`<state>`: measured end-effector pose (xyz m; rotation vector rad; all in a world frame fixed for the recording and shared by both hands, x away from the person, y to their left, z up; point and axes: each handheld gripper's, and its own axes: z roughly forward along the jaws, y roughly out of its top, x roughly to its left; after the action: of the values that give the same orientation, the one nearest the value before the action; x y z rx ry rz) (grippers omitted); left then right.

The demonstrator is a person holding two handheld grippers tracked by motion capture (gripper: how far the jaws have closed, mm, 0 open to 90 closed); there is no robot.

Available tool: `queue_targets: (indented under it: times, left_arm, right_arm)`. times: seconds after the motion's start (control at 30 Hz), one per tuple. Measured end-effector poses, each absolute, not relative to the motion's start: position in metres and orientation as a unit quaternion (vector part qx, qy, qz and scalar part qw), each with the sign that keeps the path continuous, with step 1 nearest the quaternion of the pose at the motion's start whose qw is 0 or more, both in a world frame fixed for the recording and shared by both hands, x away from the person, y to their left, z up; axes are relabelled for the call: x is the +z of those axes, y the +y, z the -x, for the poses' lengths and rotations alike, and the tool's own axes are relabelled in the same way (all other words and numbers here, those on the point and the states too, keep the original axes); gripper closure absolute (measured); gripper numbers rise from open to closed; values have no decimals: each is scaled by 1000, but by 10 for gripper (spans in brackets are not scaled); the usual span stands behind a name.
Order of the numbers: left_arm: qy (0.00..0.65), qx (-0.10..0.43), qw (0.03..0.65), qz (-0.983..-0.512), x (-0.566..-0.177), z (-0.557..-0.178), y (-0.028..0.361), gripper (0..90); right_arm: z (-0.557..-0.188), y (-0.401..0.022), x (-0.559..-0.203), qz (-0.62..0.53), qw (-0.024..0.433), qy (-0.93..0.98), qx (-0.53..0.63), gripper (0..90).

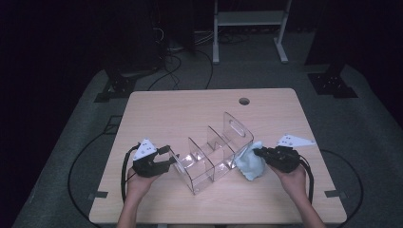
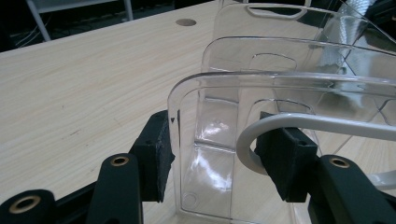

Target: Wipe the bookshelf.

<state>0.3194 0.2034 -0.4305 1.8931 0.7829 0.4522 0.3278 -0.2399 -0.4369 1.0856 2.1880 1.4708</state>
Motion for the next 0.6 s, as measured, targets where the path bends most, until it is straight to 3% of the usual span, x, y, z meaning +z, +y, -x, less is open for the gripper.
queue_targets:
  times: [0.23,0.43,0.6]
  left_arm:
    - [320,187,497,-784,-430,-319,201,468]
    - [319,185,498,-785,-430,-319,201,468]
    - [318,185,497,-786,-430,-320,199,468]
  right_arm:
    - [-321,-217,-437,-345,121,777,513,821]
    - [-335,-238,-437,-373,154,771,493,821]
    - [-335,-236,-439,-372,139,771,499,821]
